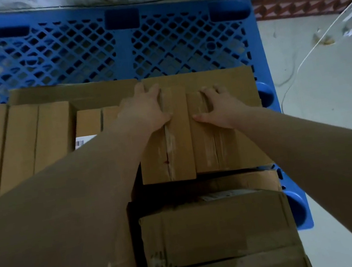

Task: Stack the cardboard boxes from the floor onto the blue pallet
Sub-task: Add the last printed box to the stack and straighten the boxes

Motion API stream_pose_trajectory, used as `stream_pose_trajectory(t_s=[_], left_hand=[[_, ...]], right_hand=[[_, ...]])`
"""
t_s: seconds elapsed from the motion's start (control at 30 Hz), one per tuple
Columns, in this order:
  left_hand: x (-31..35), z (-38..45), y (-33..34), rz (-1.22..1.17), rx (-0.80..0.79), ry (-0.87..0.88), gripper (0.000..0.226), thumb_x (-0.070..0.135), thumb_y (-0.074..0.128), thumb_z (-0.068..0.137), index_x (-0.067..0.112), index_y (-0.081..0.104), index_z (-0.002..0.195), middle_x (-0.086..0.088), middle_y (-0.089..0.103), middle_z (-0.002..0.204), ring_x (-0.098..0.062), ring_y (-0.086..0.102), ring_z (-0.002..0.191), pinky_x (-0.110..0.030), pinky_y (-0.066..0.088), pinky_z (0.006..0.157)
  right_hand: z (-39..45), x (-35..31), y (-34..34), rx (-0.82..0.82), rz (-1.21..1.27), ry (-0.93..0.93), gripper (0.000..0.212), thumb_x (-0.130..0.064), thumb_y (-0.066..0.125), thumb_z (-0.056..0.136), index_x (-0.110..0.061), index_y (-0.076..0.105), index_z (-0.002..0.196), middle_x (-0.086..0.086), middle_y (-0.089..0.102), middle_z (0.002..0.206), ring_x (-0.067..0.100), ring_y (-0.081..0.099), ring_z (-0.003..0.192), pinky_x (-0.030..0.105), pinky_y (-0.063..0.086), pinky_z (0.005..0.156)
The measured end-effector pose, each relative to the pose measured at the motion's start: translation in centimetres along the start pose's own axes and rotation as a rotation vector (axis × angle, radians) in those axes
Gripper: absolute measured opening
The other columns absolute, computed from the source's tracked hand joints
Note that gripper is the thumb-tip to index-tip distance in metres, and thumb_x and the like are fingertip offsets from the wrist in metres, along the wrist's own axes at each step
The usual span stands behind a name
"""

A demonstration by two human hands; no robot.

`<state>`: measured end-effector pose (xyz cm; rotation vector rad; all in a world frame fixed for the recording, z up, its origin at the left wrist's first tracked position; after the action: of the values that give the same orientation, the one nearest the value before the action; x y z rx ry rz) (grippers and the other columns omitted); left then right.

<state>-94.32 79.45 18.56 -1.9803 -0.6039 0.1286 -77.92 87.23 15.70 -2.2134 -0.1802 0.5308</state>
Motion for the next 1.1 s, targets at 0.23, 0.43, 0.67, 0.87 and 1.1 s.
stream_pose_trajectory(t_s=[0.23,0.43,0.67,0.87,1.1], left_hand=[[0.7,-2.0,0.4,0.188,0.052,0.054,0.067,0.055,0.049,0.083,0.024,0.027,0.139,-0.010,0.031,0.146,-0.029,0.043,0.126,-0.049,-0.003,0.114],[0.7,-5.1,-0.9,0.080,0.271,0.134,0.068,0.050,0.047,0.086,0.022,0.023,0.143,-0.008,0.023,0.153,-0.028,0.014,0.142,-0.048,0.004,0.114],[0.9,-10.1,2.6,0.044,0.058,0.246,0.071,0.048,0.053,0.083,0.032,0.019,0.143,-0.003,0.017,0.153,-0.028,0.006,0.143,-0.051,0.014,0.112],[1.6,-11.1,5.1,0.121,-0.096,0.217,0.096,0.054,0.063,0.074,0.036,0.001,0.145,-0.002,-0.002,0.157,-0.032,-0.006,0.143,-0.051,0.002,0.114],[1.8,-10.1,5.2,0.046,-0.106,0.190,0.094,0.047,0.067,0.075,0.035,0.005,0.145,0.000,-0.006,0.157,-0.028,-0.007,0.143,-0.049,0.015,0.112]], right_hand=[[-1.8,0.6,0.7,0.011,-0.001,-0.011,0.084,-0.056,0.058,0.081,-0.032,0.012,0.147,0.003,0.000,0.157,0.037,0.026,0.136,0.051,0.029,0.108],[-6.9,-2.4,-1.2,0.177,0.006,-0.103,0.092,-0.064,0.049,0.081,-0.030,-0.005,0.147,0.003,-0.009,0.157,0.031,-0.002,0.144,0.053,0.015,0.114],[-23.5,-5.0,8.8,-0.151,-0.306,-0.649,0.127,-0.073,0.065,0.058,-0.035,-0.025,0.141,-0.002,-0.036,0.149,0.031,-0.029,0.136,0.067,-0.019,0.100],[-24.5,-2.6,12.8,-0.180,-0.501,-0.604,0.134,-0.063,0.073,0.056,-0.039,-0.031,0.138,0.000,-0.052,0.138,0.032,-0.042,0.129,0.069,-0.029,0.091],[-23.0,-2.6,12.0,-0.123,-0.562,-0.568,0.131,-0.066,0.069,0.049,-0.035,-0.014,0.145,0.007,-0.019,0.155,0.039,-0.021,0.138,0.075,-0.009,0.098]])
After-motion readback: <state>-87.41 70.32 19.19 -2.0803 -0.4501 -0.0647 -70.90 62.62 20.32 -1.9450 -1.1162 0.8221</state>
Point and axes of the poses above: each hand's wrist, its own z-axis towards the middle knuckle, its own y-axis out of the palm, x = y × z, the point moved 6 cm from there along z, towards the middle knuckle
